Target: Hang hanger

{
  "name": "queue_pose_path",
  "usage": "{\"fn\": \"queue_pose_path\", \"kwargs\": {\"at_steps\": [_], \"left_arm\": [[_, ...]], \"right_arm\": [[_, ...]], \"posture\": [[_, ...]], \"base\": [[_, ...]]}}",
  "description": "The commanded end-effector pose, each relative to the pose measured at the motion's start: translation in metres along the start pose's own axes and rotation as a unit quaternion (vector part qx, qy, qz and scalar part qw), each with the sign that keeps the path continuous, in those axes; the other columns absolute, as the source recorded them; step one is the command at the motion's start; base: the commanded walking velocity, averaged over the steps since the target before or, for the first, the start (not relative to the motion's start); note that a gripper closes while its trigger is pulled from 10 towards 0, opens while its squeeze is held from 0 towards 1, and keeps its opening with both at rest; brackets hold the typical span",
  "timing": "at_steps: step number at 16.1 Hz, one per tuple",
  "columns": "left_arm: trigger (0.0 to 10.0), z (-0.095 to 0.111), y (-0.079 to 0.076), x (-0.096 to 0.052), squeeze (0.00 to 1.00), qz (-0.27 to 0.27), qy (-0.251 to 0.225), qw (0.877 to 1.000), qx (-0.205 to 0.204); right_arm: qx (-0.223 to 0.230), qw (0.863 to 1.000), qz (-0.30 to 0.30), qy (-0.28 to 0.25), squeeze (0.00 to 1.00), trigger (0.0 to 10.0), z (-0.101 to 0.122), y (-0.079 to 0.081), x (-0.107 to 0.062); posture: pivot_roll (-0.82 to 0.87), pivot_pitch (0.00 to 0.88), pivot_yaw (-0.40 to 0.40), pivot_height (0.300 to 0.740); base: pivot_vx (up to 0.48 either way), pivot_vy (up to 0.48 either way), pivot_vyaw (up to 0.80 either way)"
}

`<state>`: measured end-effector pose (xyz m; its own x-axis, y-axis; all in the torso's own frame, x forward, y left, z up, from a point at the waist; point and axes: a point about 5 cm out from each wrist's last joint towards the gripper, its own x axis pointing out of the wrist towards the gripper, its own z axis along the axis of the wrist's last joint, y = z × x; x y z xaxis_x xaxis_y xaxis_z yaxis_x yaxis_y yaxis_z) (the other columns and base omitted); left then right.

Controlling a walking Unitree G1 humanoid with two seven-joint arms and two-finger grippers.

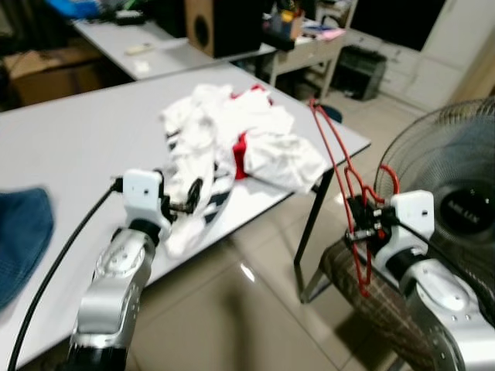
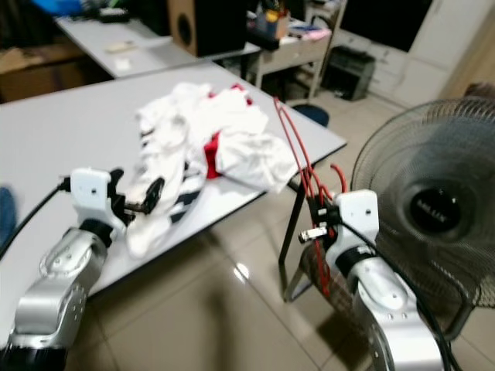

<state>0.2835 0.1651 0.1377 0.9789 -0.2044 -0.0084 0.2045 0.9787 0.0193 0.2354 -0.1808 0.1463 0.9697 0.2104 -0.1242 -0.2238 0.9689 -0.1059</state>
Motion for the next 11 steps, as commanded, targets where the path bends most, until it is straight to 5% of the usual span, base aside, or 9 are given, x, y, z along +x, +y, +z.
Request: {"fn": "queue_pose_path", "kwargs": {"at_steps": [1,9,11], "left_arm": [[10.0,0.003,-0.01,0.004,0.0,-0.015,-0.005,1.0,-0.002],[10.0,0.001,-0.009,0.012,0.0,-0.014,0.008,1.0,0.008],[10.0,-0.001,-0.005,0.021,0.0,-0.026,0.015,0.999,0.044]], "right_arm": [[-0.006,1.0,-0.013,-0.006,0.0,10.0,0.003,-0.009,-0.003],[-0.01,1.0,-0.013,-0.008,0.0,10.0,0.004,-0.011,-0.002],[-0.012,1.0,-0.011,-0.009,0.0,10.0,0.005,-0.012,-0.001]], "posture": [[-0.14,0.0,-0.036,0.74],[-0.14,0.0,-0.038,0.74],[-0.15,0.0,-0.038,0.74]], "base": [[0.356,0.0,0.0],[0.348,0.0,0.0],[0.0,0.0,0.0]]}}
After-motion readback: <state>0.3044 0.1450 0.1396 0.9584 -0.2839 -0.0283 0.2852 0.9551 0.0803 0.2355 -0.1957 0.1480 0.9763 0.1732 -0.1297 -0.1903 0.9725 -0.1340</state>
